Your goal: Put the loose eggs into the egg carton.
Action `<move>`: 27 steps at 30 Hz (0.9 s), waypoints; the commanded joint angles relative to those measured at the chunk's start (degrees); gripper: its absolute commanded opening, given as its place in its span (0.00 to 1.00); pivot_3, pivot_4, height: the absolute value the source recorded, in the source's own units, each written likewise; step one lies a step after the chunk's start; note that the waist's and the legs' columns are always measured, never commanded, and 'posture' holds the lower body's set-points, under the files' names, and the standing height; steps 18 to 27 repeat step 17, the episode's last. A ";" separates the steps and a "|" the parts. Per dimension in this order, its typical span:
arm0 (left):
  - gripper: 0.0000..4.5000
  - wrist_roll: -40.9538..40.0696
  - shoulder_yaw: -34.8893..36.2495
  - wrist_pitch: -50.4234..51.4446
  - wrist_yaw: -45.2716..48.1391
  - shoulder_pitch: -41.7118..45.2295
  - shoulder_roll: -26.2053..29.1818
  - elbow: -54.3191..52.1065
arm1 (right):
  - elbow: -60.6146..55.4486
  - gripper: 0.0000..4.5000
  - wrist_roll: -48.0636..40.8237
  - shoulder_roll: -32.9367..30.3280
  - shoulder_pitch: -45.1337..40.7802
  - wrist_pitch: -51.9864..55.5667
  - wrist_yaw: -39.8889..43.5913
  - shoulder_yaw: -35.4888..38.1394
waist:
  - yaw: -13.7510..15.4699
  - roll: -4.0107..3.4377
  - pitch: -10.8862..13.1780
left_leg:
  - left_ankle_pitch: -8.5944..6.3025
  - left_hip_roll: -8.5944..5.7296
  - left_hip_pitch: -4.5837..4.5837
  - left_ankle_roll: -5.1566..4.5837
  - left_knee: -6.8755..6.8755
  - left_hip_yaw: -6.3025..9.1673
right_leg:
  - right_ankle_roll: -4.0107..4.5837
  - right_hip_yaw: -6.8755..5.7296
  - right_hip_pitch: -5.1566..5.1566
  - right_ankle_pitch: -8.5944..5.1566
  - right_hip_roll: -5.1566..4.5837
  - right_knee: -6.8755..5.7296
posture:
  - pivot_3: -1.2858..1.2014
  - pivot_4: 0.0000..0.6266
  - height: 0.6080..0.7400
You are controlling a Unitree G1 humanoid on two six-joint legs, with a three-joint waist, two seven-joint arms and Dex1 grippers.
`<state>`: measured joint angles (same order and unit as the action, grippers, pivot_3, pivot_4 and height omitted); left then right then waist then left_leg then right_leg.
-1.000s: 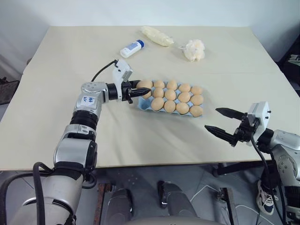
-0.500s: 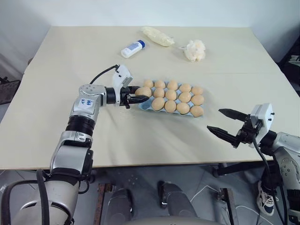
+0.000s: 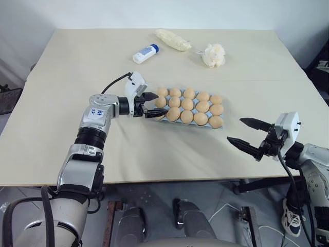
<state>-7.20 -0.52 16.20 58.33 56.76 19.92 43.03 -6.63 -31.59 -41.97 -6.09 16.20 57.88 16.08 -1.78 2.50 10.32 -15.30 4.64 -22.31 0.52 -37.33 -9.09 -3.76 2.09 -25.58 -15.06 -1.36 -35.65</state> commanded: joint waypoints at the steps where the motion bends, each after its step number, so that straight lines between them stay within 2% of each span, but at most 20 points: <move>1: 0.99 -4.01 3.69 -1.25 0.50 1.55 1.74 -5.11 | -0.71 1.00 -0.51 -0.89 -0.65 -0.48 0.35 1.48 | -0.05 0.00 0.00 | 0.00 0.01 0.00 0.00 0.00 0.02 | 0.00 0.00 0.00 0.00 0.01 -0.01 | 0.52 0.24 1.00; 4: 0.99 -5.00 4.55 -1.90 1.10 0.30 3.23 -6.95 | -0.35 1.00 -0.48 -0.99 -1.03 -0.57 0.89 1.26 | -0.03 -0.01 0.00 | 0.00 0.02 0.02 0.00 0.02 0.03 | 0.00 0.00 0.00 0.00 0.02 -0.02 | 0.52 0.24 1.00; 8: 0.99 -10.36 6.57 4.66 9.11 -6.81 10.12 -13.58 | 3.48 1.00 0.55 -1.36 -5.97 -0.98 3.25 -1.20 | -1.08 -0.03 -0.01 | 0.00 0.03 0.14 0.00 0.05 0.00 | 0.00 0.16 0.00 0.00 0.03 -0.10 | 0.52 0.24 1.00; 14: 0.99 -12.53 6.54 5.51 12.27 -15.78 14.09 -20.45 | 7.57 1.00 1.86 -1.37 -10.28 -1.33 5.80 -3.48 | -1.21 -0.03 -0.01 | 0.07 0.05 0.13 0.05 -0.01 0.00 | 0.08 0.00 0.00 -0.04 -0.02 -0.24 | 0.52 0.24 1.00; 27: 0.99 -12.93 6.79 5.28 12.59 -17.76 14.92 -21.95 | 9.31 1.00 2.44 -1.40 -11.94 -1.54 6.92 -4.47 | -1.12 -0.03 -0.01 | 0.09 0.01 0.11 0.03 -0.04 0.00 | 0.09 -0.02 0.02 -0.05 -0.09 -0.22 | 0.52 0.24 1.00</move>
